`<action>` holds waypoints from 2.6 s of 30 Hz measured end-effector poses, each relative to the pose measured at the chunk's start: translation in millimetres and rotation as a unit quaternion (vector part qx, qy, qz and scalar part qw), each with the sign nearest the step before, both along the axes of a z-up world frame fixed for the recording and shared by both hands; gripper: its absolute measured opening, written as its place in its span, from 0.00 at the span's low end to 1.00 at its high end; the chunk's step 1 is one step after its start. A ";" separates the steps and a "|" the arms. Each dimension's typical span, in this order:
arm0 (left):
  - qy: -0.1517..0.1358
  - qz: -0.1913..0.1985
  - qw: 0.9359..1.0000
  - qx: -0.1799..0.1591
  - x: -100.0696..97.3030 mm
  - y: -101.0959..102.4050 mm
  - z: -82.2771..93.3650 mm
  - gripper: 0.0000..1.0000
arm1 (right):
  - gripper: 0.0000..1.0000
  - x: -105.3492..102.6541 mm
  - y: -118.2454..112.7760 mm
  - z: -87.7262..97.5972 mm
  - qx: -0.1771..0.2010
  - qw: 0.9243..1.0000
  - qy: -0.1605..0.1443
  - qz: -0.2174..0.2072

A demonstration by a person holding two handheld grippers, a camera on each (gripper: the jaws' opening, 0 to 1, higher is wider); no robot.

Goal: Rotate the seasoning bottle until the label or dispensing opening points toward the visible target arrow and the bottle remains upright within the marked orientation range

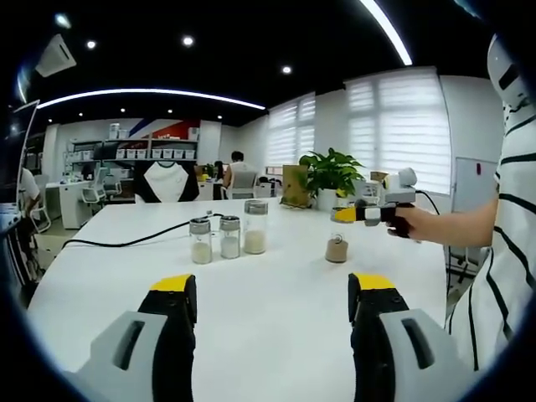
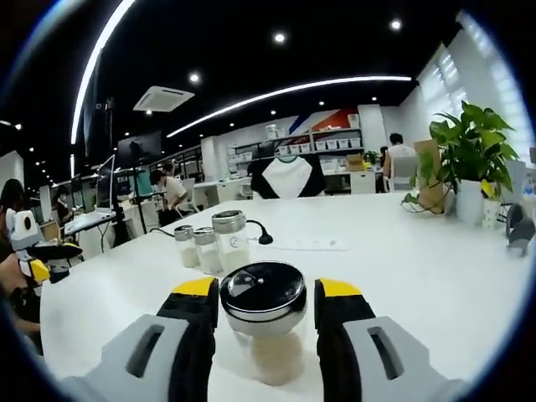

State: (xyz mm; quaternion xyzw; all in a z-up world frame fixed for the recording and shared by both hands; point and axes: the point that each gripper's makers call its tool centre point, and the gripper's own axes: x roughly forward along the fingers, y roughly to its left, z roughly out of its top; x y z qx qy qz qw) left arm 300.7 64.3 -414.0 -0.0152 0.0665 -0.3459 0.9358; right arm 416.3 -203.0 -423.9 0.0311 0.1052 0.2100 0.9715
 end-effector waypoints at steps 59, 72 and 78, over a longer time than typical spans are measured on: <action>0.003 0.000 1.000 0.007 0.6 -3.7 0.6 0.78 | 0.39 -17.7 8.3 -0.5 0.009 0.959 -0.036 0.283; -0.004 0.000 1.000 -0.011 -0.2 -2.1 8.0 0.78 | 0.41 -15.1 5.9 -0.1 0.051 0.970 0.005 0.236; 0.001 -0.001 1.000 -0.009 -2.1 -3.7 4.1 0.78 | 0.44 -11.7 1.0 7.9 0.077 0.982 -0.011 0.171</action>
